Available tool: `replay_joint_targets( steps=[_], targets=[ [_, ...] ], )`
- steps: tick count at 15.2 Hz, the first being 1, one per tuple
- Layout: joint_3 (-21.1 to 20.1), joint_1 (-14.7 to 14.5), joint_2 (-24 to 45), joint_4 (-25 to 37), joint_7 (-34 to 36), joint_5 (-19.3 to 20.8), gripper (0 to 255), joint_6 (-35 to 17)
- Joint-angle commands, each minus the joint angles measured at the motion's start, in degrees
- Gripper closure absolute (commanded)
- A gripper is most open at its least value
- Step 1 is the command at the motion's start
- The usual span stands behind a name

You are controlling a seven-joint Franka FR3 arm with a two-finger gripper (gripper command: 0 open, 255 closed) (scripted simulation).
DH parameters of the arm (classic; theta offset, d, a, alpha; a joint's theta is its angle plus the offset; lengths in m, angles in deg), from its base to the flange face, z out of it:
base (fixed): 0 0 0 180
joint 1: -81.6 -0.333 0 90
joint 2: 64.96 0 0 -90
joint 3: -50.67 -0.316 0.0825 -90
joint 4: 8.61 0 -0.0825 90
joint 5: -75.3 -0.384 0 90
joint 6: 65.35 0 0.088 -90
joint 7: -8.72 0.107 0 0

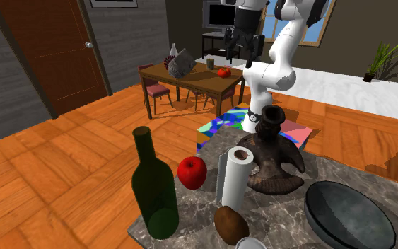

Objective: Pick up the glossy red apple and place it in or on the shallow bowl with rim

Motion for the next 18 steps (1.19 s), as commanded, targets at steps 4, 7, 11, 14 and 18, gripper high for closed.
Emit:
replay_joint_targets(
  steps=[4, 7, 11, 14, 18],
  targets=[
    [-0.47, -0.15, 6.04, 0.97, 0.19, -0.13, 0, -4.45],
    [-0.97, -0.27, 12.36, 2.63, 0.38, -0.17, 0, -8.48],
    [-1.67, -0.40, 21.08, 5.90, 0.68, -0.01, 0, -13.09],
    [-2.22, -0.48, 27.78, 9.12, 0.94, 0.26, 0, -15.91],
    [-2.90, -0.67, 36.82, 14.43, 1.35, 0.87, 0, -18.76]
  ],
)
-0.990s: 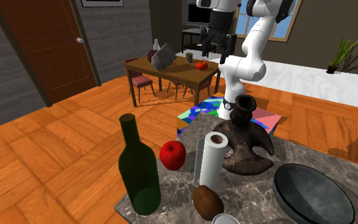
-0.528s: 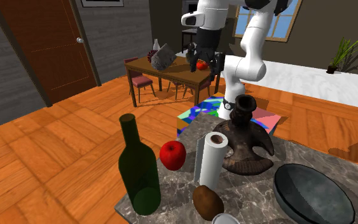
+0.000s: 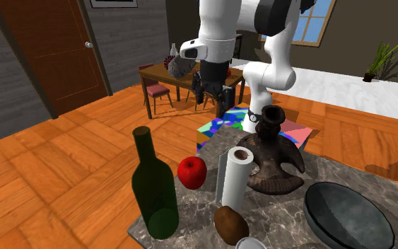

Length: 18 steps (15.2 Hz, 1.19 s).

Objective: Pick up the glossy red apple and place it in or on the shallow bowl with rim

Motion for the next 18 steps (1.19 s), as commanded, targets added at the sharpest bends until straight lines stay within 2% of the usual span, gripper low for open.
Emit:
replay_joint_targets(
  steps=[1, 10, 18],
  targets=[
    [-0.46, -0.21, 4.49, 3.10, 0.37, 0.29, 0, -0.96],
    [-1.49, -1.38, 25.45, 20.24, 1.23, 2.52, 0, -2.69],
    [-1.26, -1.23, 27.20, 16.42, 1.50, 2.96, 0, -8.18]
  ],
)
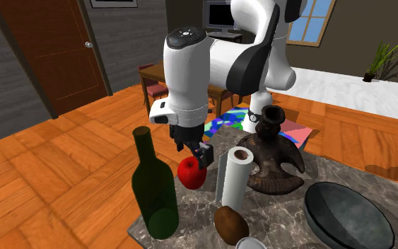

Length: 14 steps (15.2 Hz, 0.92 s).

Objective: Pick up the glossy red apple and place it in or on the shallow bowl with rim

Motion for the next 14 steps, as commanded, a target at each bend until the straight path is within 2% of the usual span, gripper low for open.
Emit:
replay_joint_targets(
  steps=[1, 8, 9, 14],
  targets=[
    [0.01, -0.04, 0.56, -0.42, 0.17, 0.11, 0, -0.99],
    [0.01, -0.04, 0.56, -0.41, 0.17, 0.11, 0, -0.98],
    [0.01, -0.04, 0.56, -0.41, 0.17, 0.11, 255, -0.98],
    [0.01, -0.04, 0.56, -0.41, 0.17, 0.11, 255, -0.98]
  ],
)
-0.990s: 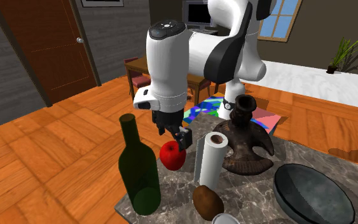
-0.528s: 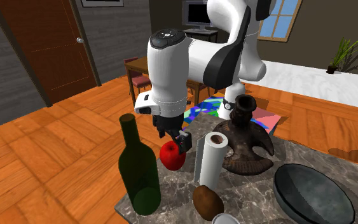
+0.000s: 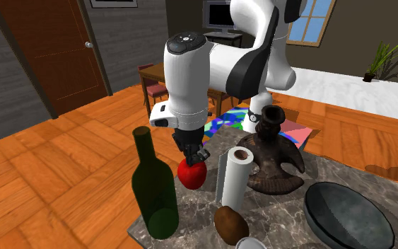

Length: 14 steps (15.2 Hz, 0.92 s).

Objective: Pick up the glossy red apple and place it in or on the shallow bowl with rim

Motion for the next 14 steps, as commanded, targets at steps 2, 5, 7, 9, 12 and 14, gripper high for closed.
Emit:
replay_joint_targets(
  steps=[2, 5, 7, 9, 12, 14],
  targets=[
    [0.01, 0.00, 0.00, 0.00, 0.00, 0.00, 255, 0.00],
    [-0.01, 0.01, -0.26, 0.42, -0.08, -0.06, 255, 0.68],
    [-0.04, 0.01, -0.76, 1.32, -0.24, -0.18, 255, 2.06],
    [-0.07, 0.01, -1.22, 2.26, -0.39, -0.29, 255, 3.45],
    [-0.11, 0.01, -1.83, 3.78, -0.62, -0.44, 255, 5.56],
    [-0.13, 0.00, -2.18, 4.86, -0.76, -0.53, 255, 6.99]
  ],
)
